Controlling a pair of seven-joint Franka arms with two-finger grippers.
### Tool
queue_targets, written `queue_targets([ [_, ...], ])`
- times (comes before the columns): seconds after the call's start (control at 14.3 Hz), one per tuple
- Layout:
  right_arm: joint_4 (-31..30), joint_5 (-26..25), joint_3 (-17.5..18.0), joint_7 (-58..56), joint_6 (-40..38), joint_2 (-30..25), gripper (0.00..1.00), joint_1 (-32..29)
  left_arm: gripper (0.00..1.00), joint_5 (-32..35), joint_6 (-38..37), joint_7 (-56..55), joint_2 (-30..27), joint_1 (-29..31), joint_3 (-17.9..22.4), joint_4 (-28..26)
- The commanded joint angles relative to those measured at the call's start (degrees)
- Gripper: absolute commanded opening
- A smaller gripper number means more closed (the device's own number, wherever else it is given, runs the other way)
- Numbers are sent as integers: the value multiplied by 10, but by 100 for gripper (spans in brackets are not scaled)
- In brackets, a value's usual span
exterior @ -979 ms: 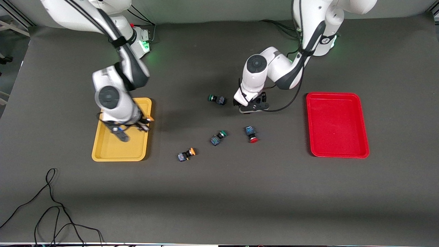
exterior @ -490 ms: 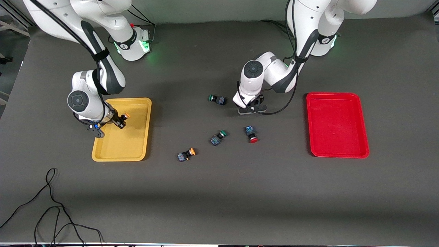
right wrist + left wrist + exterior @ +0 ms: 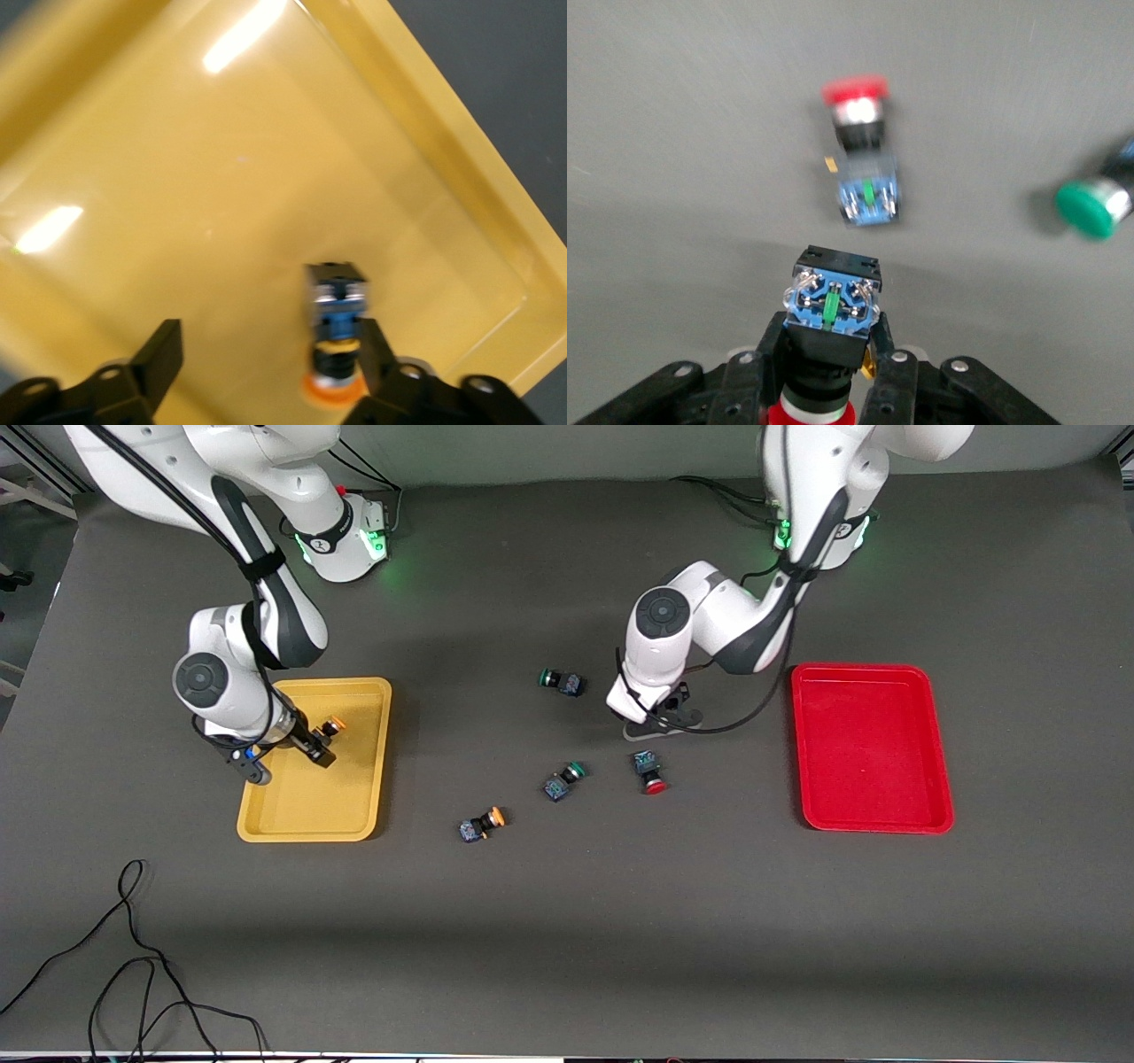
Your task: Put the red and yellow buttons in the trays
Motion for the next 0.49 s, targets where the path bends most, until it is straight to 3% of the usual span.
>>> queue_targets([
  [0.0,150,89,57,7,-78,33,100,6,16,-12,-56,23,-79,57,-3,-8],
  [0.14,249,135,89,17,-82,99,100,9,16,-33,-110,127,-117,137,-3,-28],
  [0.42,395,128,132,161,-77,220,100,33,17,-32,-174,383,-150,325,-1,-61],
])
